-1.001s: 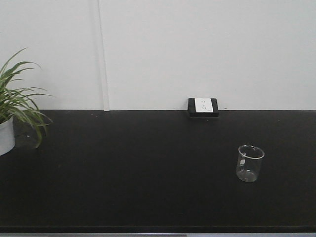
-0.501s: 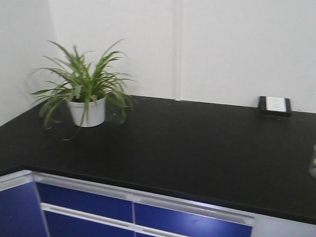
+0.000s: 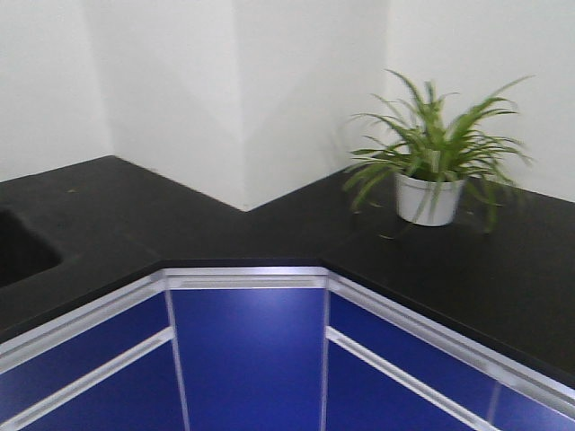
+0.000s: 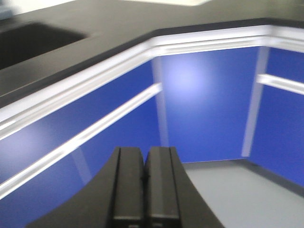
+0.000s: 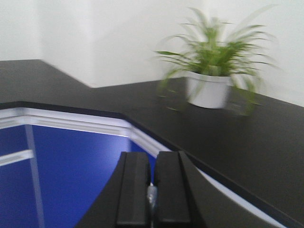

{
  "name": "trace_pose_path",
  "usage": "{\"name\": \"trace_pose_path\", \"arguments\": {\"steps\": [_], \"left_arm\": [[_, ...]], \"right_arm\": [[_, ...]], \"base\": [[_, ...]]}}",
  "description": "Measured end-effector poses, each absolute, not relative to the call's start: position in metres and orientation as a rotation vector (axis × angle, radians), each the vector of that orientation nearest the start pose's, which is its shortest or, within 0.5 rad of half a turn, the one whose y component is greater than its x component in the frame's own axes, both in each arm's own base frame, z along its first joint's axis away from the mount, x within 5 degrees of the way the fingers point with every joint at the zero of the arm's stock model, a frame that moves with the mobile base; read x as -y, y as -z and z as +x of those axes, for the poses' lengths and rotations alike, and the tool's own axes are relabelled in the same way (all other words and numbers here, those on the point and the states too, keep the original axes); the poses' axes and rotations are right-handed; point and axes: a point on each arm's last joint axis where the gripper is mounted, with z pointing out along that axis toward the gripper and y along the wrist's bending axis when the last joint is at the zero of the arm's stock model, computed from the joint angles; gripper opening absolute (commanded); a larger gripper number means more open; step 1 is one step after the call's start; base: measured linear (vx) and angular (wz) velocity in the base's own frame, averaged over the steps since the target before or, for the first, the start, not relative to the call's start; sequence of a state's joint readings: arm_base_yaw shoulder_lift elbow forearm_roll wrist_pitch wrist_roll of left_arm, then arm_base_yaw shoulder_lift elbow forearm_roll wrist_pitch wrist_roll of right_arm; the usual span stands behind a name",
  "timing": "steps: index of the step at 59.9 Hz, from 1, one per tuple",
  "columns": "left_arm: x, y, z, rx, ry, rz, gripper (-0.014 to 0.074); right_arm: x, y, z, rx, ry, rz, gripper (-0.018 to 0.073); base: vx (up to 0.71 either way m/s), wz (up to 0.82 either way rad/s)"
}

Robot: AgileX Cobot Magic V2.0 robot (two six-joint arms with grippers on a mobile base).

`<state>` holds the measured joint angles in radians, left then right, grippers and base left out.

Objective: Grab transparent chemical and place on left bench
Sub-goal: 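Drive the base to the bench with the white bins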

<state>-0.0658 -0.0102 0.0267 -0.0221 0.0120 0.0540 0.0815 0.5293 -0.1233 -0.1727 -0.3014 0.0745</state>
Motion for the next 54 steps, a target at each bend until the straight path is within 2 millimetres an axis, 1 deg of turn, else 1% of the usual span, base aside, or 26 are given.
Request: {"name": "trace_pose_path", "arguments": {"steps": [21, 54], "left_arm": [[0.0038, -0.2036, 0.0565, -1.510, 0.027, 0.074, -0.0003], [0.0038, -0.2036, 0.0565, -1.510, 0.027, 0.074, -0.0003]], "right_arm": [[-0.0137, -0.2391, 0.1109, -1.583, -0.034, -0.176, -0.0007], [-0.0137, -0.2391, 0.1109, -1.583, -0.034, -0.176, -0.0007]], "base": [[0.02, 0.95], [0.07, 0.80]]}}
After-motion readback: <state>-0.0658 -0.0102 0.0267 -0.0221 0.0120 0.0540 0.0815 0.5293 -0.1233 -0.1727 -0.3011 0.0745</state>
